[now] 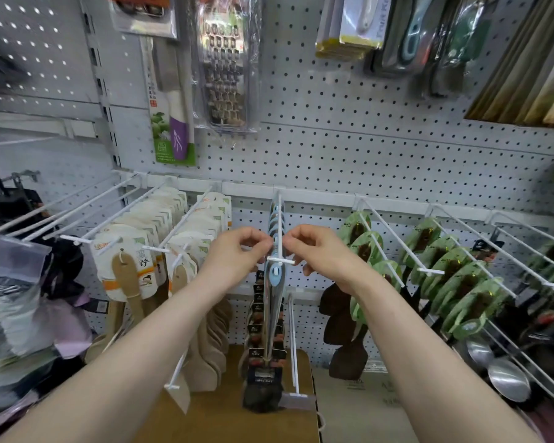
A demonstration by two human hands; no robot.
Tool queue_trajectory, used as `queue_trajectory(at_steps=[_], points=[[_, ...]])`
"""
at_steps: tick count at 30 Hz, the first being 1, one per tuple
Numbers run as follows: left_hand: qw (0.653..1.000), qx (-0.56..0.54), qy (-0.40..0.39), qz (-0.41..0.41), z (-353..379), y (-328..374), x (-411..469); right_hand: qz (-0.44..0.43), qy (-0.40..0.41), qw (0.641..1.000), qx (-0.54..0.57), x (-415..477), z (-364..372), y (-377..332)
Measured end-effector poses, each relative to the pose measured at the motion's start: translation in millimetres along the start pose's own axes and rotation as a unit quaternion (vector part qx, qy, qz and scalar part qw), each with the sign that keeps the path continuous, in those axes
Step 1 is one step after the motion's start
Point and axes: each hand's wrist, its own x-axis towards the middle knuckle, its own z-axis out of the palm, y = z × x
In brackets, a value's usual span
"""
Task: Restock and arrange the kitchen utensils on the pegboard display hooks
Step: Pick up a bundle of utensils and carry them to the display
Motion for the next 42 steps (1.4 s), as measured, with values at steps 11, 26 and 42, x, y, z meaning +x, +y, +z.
queue_trajectory(at_steps=[11, 26, 42], points=[[0.999, 0.027, 0.023, 0.011, 7, -1, -2, -0.023, 0.029, 0.999, 0.012, -2, 12, 6], [0.983, -0.164, -0.076, -0.018, -5, -1, -35, -0.082, -0.077, 0.989, 0.095, -22, 0, 17], [0.986, -0.142, -0.081, 0.021, -10, -25, -43, -0.066, 0.039, 0.989, 0.123, -35, 21, 26]])
